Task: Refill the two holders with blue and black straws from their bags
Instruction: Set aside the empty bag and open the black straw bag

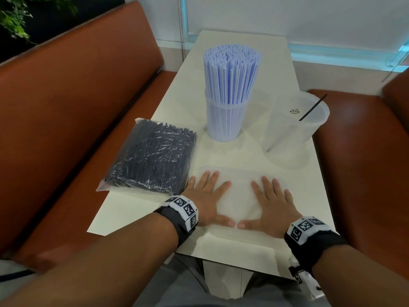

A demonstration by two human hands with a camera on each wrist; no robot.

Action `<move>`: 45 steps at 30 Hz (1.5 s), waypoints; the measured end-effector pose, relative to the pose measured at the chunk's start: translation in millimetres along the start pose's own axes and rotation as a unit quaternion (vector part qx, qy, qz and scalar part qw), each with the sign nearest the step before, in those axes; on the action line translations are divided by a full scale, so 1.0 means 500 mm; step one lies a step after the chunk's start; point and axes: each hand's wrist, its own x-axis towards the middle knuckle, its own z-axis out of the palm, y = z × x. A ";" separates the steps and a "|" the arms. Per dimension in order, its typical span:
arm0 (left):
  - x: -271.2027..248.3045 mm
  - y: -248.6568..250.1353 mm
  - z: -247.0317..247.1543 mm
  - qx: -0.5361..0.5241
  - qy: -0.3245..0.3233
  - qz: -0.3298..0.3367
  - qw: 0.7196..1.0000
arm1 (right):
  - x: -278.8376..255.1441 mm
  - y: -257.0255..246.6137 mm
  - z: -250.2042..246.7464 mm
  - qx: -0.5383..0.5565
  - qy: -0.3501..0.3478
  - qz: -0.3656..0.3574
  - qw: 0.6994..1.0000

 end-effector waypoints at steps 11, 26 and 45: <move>-0.025 0.011 -0.026 -0.022 0.051 0.021 0.998 | -0.006 -0.053 -0.070 -0.032 -0.047 0.057 0.997; -0.086 -0.308 -0.146 -0.178 0.216 -0.362 0.889 | 0.114 -0.397 -0.208 0.469 -0.001 0.021 0.883; -0.217 -0.194 -0.191 -0.466 0.567 -0.189 0.652 | 0.046 -0.368 -0.258 0.616 0.151 -0.182 0.752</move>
